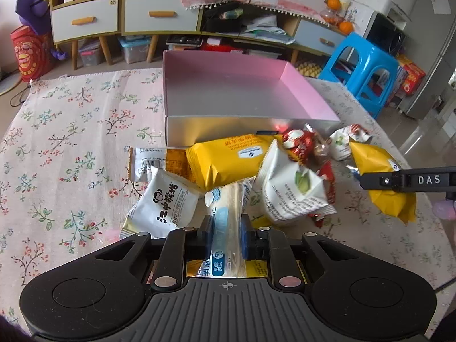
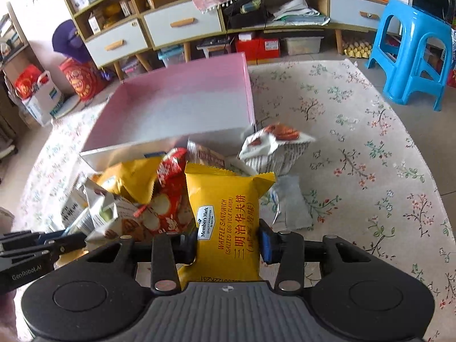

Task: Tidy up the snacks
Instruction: 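Carry both snacks into the pink box and open both tools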

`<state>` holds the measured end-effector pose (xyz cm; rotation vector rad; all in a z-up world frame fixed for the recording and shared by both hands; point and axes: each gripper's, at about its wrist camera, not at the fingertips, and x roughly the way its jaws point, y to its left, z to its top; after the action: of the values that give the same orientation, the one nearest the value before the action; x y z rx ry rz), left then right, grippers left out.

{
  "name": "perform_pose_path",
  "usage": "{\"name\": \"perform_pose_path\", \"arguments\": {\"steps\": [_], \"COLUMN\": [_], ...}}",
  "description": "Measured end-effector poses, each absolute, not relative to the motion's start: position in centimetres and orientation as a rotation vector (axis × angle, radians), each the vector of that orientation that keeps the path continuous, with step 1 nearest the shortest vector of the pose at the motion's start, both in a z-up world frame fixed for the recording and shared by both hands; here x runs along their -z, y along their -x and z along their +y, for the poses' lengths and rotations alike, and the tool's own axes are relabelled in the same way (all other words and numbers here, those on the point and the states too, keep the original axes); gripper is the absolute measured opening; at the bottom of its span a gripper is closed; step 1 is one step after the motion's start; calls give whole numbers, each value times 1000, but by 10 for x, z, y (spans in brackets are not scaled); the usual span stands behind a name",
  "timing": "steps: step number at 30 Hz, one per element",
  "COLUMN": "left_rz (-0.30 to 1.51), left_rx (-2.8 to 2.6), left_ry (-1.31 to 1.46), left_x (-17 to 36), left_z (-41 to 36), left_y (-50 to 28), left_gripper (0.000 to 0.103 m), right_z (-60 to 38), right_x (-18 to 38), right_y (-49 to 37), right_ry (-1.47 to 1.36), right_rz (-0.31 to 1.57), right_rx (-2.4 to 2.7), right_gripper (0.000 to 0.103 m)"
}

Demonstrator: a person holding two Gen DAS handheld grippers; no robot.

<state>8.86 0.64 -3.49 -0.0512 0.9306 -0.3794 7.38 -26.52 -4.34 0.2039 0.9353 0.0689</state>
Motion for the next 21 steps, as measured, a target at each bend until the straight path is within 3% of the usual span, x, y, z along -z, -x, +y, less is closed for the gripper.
{"name": "perform_pose_path", "arguments": {"steps": [21], "left_rz": [887], "left_rx": [279], "left_ry": [184], "left_x": [0], "left_z": [21], "left_y": [-108], "left_gripper": [16], "right_z": [-264], "right_x": [15], "right_y": [-120], "right_ry": [-361], "right_rz": [878], "right_rx": [-162], "right_gripper": [31]}}
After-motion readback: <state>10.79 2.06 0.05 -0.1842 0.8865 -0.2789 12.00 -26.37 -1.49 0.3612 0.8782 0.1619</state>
